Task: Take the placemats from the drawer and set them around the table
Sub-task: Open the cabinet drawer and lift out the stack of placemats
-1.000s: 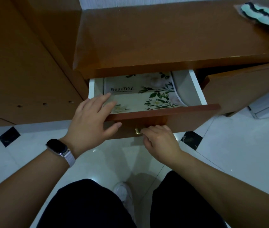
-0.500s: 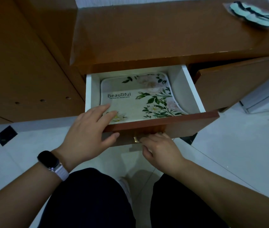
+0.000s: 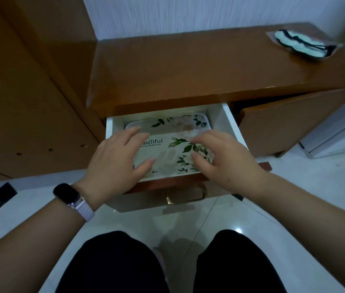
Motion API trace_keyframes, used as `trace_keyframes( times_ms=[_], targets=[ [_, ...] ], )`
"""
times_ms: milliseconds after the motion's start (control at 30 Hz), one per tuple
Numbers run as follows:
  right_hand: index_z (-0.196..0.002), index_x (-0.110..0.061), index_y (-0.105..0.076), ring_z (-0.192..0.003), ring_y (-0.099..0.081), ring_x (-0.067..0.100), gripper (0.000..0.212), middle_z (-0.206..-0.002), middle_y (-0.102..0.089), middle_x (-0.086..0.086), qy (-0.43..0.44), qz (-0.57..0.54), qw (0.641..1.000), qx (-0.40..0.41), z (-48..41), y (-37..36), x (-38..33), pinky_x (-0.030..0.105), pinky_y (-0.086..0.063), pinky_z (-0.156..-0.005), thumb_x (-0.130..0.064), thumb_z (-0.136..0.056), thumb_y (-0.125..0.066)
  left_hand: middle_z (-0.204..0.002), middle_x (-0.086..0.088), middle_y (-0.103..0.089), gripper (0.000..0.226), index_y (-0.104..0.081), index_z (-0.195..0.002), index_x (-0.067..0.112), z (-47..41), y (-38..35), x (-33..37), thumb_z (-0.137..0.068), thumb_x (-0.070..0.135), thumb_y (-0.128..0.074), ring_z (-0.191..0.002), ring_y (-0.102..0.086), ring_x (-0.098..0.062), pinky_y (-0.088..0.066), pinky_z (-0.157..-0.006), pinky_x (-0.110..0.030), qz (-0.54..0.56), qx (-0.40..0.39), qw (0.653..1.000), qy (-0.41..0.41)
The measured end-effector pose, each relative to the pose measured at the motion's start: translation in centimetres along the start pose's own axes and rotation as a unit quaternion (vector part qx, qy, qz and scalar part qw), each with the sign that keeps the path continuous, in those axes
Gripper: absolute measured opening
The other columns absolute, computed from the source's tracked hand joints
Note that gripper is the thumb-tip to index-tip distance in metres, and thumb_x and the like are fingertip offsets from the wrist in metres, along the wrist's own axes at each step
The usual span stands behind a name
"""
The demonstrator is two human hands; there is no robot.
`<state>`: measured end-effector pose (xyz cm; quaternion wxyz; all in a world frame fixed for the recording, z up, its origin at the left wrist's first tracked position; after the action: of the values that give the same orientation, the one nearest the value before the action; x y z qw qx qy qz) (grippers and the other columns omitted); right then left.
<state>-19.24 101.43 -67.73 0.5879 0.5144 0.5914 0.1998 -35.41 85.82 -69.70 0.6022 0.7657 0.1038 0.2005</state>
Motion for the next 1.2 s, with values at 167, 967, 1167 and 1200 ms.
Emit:
trace_keyframes(
  times_ms=[167,967,1167,1200],
  targets=[
    [-0.137,-0.026,-0.048,-0.112,-0.051,0.01,0.048,-0.134,-0.051,-0.006,-0.082,0.052,0.993,-0.065,-1.9,-1.0,5.4,0.032,-0.049,-0.086,-0.046,-0.094,-0.054,-0.139,-0.003,-0.051,0.06,-0.053,-0.136,0.02,-1.8,-1.9,-0.3,-0.088,0.056,-0.047,-0.125,-0.049,-0.024,-0.044,-0.095,-0.044,0.013,-0.01,1.0,-0.018],
    [-0.137,-0.01,-0.044,-0.116,-0.051,0.034,0.055,-0.135,-0.044,0.015,-0.442,-0.006,0.862,-0.248,-2.7,-2.1,6.1,0.039,-0.045,-0.096,-0.031,-0.089,-0.062,-0.15,-0.005,-0.027,0.066,-0.035,-0.148,0.019,-3.8,-3.2,-2.8,-0.089,0.034,-0.061,-0.127,-0.046,-0.031,-0.041,-0.107,-0.042,0.326,-0.208,0.816,0.429],
    [-0.139,-0.009,-0.036,-0.12,-0.047,0.032,0.062,-0.139,-0.039,0.015,-0.469,-0.023,0.835,-0.288,-2.5,-3.0,6.7,0.041,-0.045,-0.1,-0.034,-0.088,-0.063,-0.157,-0.008,-0.019,0.071,-0.027,-0.151,0.021,-3.3,-4.8,-2.3,-0.089,0.032,-0.06,-0.139,-0.029,-0.031,-0.032,-0.112,-0.039,0.318,-0.242,0.788,0.469],
    [-0.139,-0.009,-0.035,-0.122,-0.046,0.033,0.063,-0.139,-0.038,0.016,-0.473,-0.024,0.83,-0.294,-2.4,-3.4,7.0,0.043,-0.043,-0.102,-0.035,-0.088,-0.062,-0.156,-0.009,-0.023,0.072,-0.027,-0.152,0.022,-3.1,-5.1,-2.1,-0.088,0.034,-0.06,-0.138,-0.031,-0.031,-0.033,-0.112,-0.039,0.319,-0.246,0.775,0.487]
  ],
)
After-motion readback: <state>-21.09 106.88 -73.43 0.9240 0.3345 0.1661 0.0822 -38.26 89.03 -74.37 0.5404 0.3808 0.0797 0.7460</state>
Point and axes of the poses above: each hand's wrist, its own z-axis away from the middle knuckle, its own y-axis out of the back of the hand, x = y × z, the point moved 5 cm from there along -z, towards the middle knuckle
